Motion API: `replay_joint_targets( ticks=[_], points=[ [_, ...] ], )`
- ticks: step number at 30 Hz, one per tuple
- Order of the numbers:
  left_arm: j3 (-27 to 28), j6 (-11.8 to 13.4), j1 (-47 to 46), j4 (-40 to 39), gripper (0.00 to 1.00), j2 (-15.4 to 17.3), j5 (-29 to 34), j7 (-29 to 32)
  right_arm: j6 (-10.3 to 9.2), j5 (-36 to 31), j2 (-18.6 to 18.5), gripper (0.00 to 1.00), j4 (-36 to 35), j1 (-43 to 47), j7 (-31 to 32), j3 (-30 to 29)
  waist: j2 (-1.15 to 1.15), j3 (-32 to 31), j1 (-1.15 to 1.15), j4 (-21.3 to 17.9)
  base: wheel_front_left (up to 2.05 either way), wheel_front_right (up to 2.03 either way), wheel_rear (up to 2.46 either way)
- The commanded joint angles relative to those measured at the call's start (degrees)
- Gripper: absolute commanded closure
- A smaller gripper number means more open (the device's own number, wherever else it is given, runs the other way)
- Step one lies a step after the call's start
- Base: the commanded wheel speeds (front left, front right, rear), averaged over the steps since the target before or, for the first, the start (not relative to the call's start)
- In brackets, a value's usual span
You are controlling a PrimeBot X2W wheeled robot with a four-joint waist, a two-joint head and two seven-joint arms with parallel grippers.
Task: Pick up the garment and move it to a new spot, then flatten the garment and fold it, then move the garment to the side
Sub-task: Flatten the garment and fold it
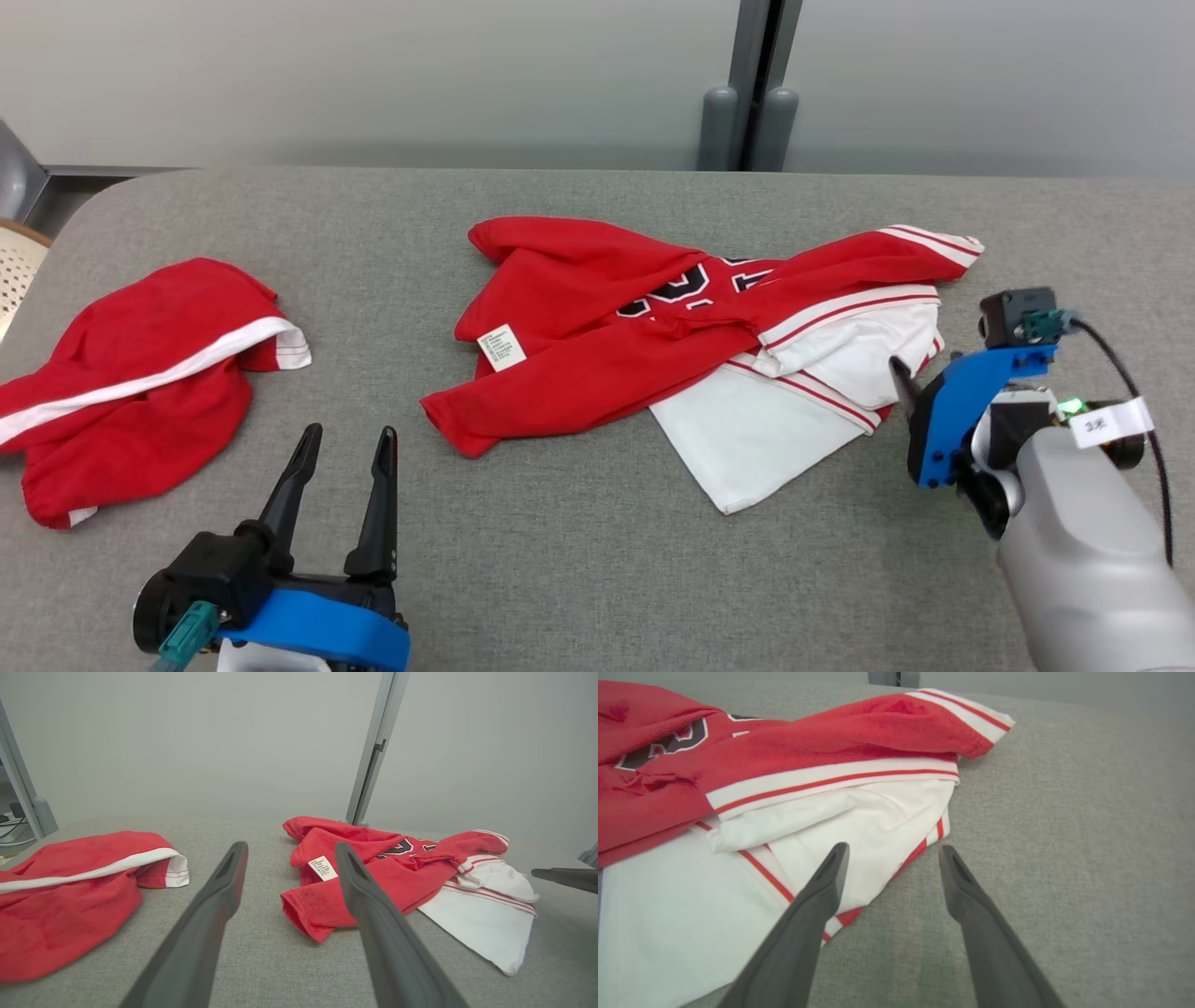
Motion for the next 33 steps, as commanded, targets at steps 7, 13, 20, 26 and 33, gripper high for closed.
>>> replay_joint_targets(
  ticks=[7,13,20,26,33],
  points=[
    [0.9,0.8,1.4,-1.2,0.00,1.1,-0.5,-0.3,0.01,-3.2,4.0,0.00,-4.4,5.6,3.1,-1.8,0.00,-0.8,0.00,-2.6,0.00,0.00,0.00],
    [0.3,0.6,0.6,-1.8,0.00,1.4,-0.3,0.2,0.01,-2.8,5.4,0.00,-5.3,5.2,6.2,-5.0,0.00,0.1,0.00,-2.0,0.00,0.00,0.00],
    [-0.3,0.7,-0.3,-2.1,0.00,1.4,0.0,0.7,0.02,1.5,5.5,0.00,-3.0,2.7,6.2,-3.5,0.00,1.2,0.00,0.4,0.00,0.00,0.00],
    [-0.6,0.7,0.1,-1.8,0.00,1.3,-0.2,0.6,0.02,-0.4,5.5,0.00,-0.3,1.5,4.9,-5.0,0.00,1.1,0.00,1.6,0.00,0.00,0.00],
    [-0.5,0.9,0.5,-2.1,0.00,1.6,-0.6,0.5,0.02,-11.2,5.5,0.00,-1.0,1.5,3.8,-3.1,0.00,1.1,0.00,2.1,0.00,0.00,0.00]
  ],
)
